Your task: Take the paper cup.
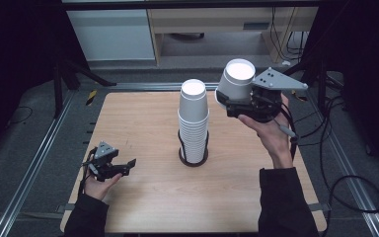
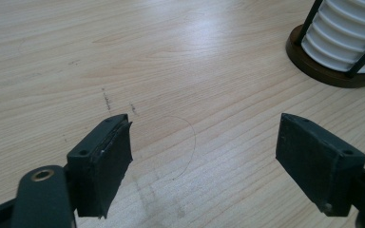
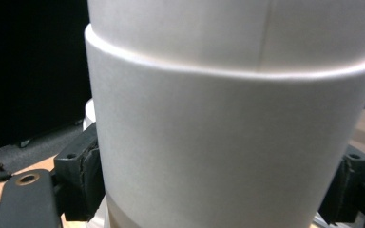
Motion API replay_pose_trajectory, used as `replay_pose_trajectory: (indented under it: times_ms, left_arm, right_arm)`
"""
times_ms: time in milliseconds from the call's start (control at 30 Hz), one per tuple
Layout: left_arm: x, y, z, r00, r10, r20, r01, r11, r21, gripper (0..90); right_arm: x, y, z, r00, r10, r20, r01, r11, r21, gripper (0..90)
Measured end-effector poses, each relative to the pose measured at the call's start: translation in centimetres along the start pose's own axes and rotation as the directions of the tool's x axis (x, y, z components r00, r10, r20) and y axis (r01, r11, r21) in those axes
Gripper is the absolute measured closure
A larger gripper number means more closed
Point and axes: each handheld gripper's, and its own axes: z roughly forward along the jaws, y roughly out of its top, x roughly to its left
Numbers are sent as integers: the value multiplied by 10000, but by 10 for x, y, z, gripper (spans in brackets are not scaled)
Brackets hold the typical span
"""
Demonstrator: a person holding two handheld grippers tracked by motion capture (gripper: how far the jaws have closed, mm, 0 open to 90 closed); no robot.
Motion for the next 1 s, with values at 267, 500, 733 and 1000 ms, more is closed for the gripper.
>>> replay_pose_trajectory:
  times_ms: [267, 500, 733, 1000]
  left_arm:
    - [-2, 0, 1, 10000, 44, 48, -44, 10000, 28, 188]
    - [-5, 2, 1, 9998, 127, 171, -128, 9999, 48, 189]
    - [-9, 3, 1, 9993, 208, 309, -210, 9998, 59, 189]
    - [-12, 5, -1, 9987, 262, 448, -262, 9997, 5, 191]
  right_arm:
    - [-8, -27, -11, 9999, 108, 107, -112, 9992, 382, 157]
    - [-17, -62, -24, 9990, 441, 91, -447, 9962, 754, 157]
    - [-20, -93, -33, 9983, 586, -81, -574, 9931, 1018, 157]
    - [-14, -125, -37, 9971, 607, -454, -534, 9875, 1481, 156]
